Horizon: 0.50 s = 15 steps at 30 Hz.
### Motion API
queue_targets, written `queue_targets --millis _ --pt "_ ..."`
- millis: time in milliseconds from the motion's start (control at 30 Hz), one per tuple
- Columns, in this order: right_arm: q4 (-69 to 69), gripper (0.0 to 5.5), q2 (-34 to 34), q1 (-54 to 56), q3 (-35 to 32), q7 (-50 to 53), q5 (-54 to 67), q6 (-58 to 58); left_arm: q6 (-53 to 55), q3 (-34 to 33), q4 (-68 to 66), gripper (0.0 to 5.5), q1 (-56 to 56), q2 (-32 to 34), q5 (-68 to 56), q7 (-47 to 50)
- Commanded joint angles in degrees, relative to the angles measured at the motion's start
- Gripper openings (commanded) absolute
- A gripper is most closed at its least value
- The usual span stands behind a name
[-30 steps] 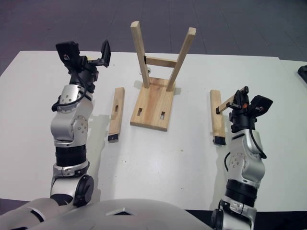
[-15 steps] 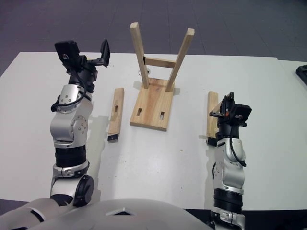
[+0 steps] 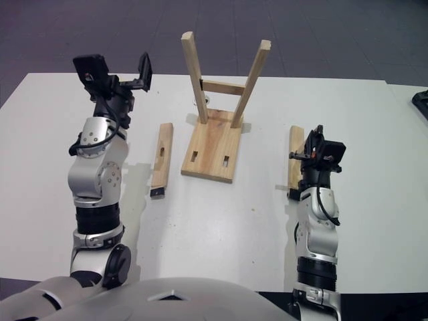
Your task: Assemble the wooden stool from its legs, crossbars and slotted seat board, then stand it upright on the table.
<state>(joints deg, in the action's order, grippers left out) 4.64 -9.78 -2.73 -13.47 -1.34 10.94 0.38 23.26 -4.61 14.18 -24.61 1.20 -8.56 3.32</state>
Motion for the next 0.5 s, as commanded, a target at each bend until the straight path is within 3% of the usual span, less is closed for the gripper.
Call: queue_targets --millis 33,300,500 --pt "-9.14 0.82 1.64 -3.84 0.77 0.34 0.16 9.68 0.49 -0.21 -0.92 5.4 -1.67 0.25 0.49 0.31" --pt "-9.24 2.04 0.76 -1.19 0.15 0.12 -0.45 9.57 -0.39 -0.75 -2.39 5.4 -2.7 0.38 0.46 0.1" --pt "-0.57 3.06 -1.92 1.36 -1.66 0.5 0.49 13.92 -0.73 -1.05 -2.66 5.4 -2.95 0.39 0.42 0.15"
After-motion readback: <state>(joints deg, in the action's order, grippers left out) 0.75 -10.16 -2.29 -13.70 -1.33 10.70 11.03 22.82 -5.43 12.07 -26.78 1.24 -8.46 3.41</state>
